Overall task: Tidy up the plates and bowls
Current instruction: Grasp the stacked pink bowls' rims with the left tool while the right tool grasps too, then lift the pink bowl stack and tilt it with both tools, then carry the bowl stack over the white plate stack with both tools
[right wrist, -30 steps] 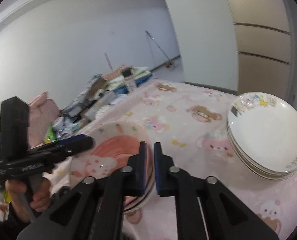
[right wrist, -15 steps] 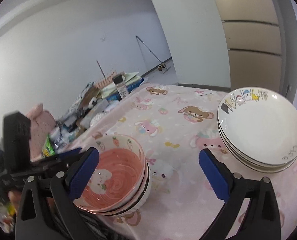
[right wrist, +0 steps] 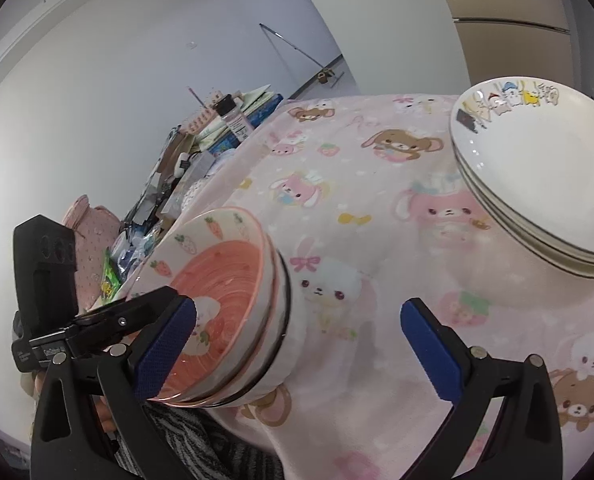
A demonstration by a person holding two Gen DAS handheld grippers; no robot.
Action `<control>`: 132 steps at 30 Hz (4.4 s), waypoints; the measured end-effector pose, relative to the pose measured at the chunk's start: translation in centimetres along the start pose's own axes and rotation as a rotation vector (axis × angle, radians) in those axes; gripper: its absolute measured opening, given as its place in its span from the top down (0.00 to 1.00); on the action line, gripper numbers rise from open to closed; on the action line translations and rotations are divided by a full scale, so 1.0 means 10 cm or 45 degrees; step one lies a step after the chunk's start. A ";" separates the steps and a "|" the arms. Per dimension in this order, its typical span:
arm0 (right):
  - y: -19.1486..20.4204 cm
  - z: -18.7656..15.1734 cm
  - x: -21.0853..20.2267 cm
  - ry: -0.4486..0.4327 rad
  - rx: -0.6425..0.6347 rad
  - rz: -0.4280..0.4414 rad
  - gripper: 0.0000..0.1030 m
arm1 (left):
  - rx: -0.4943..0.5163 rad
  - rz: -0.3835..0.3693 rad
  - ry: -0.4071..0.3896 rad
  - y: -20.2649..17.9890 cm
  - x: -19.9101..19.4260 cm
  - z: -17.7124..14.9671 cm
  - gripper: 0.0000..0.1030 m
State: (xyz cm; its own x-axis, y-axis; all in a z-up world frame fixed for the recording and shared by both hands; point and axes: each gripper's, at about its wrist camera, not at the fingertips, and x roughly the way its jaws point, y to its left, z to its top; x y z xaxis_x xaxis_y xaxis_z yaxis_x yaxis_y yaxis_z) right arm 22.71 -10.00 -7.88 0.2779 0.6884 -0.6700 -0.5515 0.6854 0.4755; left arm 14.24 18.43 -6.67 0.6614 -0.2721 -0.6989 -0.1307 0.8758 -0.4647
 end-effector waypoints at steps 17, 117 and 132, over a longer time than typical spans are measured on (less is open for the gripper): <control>0.05 -0.09 0.18 0.086 -0.057 0.040 0.23 | -0.104 -0.114 0.125 0.11 0.21 -0.05 0.15; -0.94 0.64 -1.67 -0.539 0.436 0.293 0.64 | 0.171 -0.573 0.082 -2.03 0.12 1.05 0.60; -1.97 0.73 -1.09 -0.513 0.752 0.236 0.64 | 0.225 -0.476 0.254 -2.18 1.42 1.30 0.60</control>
State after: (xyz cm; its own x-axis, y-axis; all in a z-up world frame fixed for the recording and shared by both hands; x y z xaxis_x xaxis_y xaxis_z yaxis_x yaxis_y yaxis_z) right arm 36.34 -29.27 -5.81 0.5515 0.7610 -0.3417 -0.1338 0.4850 0.8642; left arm 36.07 0.72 0.61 0.4815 -0.6390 -0.5999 0.2294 0.7525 -0.6174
